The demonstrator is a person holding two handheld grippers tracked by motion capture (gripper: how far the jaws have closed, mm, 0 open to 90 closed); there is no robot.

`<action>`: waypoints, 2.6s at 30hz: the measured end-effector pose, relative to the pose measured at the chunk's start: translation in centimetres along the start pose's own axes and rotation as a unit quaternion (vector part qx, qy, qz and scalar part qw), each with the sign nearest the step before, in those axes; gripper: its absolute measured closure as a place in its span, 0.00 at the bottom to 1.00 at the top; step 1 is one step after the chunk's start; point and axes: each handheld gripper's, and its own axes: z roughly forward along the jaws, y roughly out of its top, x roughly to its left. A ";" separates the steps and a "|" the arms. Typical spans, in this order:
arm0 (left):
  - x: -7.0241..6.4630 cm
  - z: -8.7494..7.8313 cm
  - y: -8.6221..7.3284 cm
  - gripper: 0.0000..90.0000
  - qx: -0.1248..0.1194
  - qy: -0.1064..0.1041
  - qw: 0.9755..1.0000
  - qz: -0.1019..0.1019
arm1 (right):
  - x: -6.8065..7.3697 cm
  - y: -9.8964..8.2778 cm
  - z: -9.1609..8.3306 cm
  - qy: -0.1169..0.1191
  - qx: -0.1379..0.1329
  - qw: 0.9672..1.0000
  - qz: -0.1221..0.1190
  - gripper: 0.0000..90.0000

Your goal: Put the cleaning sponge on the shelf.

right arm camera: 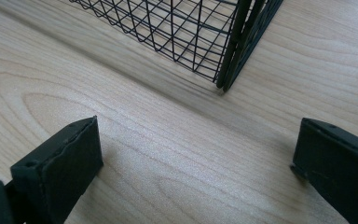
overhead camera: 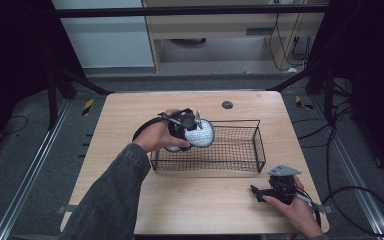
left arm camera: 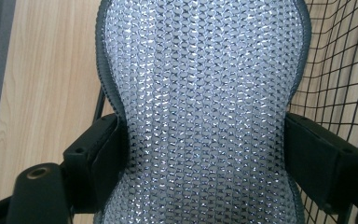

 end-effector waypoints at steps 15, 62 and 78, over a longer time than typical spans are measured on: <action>-0.2 0.1 -1.4 0.17 0.005 -0.012 1.000 -0.015 | 0.0 0.0 0.0 0.000 0.000 1.000 0.000 0.02; -0.9 -1.3 -1.9 0.08 -0.044 -0.037 0.997 -0.051 | 0.0 0.0 0.0 0.001 0.000 1.000 0.001 0.01; -1.8 -1.8 -1.9 0.05 -0.067 -0.038 0.995 -0.064 | 0.0 0.0 0.0 0.000 0.000 1.000 0.000 0.01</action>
